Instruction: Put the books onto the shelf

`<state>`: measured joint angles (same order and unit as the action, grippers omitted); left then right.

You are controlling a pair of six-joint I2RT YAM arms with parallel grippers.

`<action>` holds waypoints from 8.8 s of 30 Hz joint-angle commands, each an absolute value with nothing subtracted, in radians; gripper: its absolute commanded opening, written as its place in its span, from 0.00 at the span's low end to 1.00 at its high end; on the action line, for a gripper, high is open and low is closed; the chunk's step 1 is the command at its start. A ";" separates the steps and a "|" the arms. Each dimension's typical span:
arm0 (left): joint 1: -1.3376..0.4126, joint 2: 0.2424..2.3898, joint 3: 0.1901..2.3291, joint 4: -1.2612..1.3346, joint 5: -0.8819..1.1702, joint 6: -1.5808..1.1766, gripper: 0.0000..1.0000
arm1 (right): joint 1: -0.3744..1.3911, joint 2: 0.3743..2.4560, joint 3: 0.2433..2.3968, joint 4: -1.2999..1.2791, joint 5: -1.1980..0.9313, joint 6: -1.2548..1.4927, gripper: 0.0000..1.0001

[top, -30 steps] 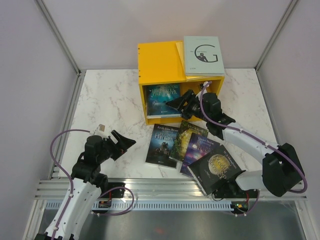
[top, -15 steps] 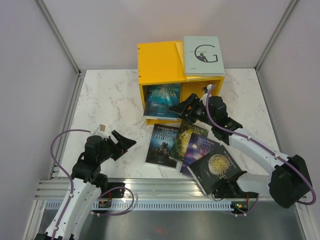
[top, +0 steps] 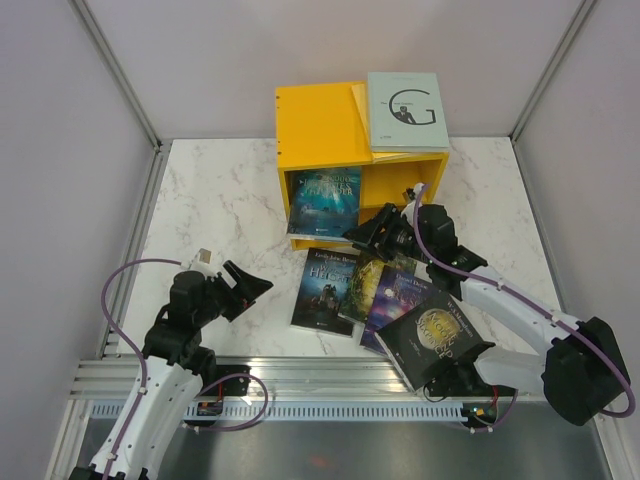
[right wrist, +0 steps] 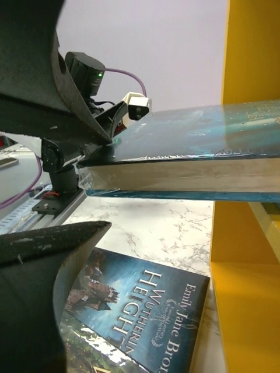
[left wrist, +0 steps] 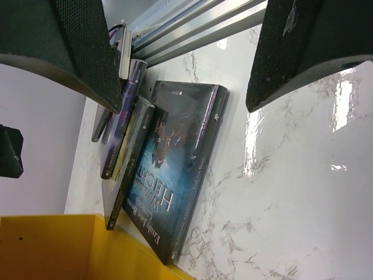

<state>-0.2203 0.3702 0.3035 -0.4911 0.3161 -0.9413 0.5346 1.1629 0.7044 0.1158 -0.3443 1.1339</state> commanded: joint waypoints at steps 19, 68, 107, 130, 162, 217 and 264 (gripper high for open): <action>-0.216 0.362 0.298 -0.449 0.344 -0.937 0.88 | 0.537 1.216 0.773 0.250 -0.203 1.200 0.13; -0.370 1.112 0.247 0.202 0.401 -0.914 1.00 | 0.545 0.850 0.301 0.041 -0.092 0.994 0.75; -0.606 0.855 0.264 0.172 0.318 -0.986 0.02 | 0.682 0.735 0.153 0.061 -0.015 1.017 0.84; -0.597 0.456 0.178 0.348 0.379 -1.299 0.02 | 1.201 1.095 0.202 0.646 0.175 1.186 0.87; -0.591 0.520 0.297 -0.081 0.279 -1.043 0.64 | 1.307 0.726 0.170 0.700 0.397 1.235 0.00; -0.588 0.419 0.293 -0.190 0.252 -1.000 0.86 | 0.865 0.787 0.625 0.440 0.218 1.227 0.00; -0.583 0.518 0.221 -0.043 0.279 -1.017 0.85 | 0.600 1.197 0.772 0.345 -0.144 1.218 0.39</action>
<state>-0.5903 0.5171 0.2260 -0.0948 0.2710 -1.0306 0.5983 1.2224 0.7795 0.2905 -0.1078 1.2118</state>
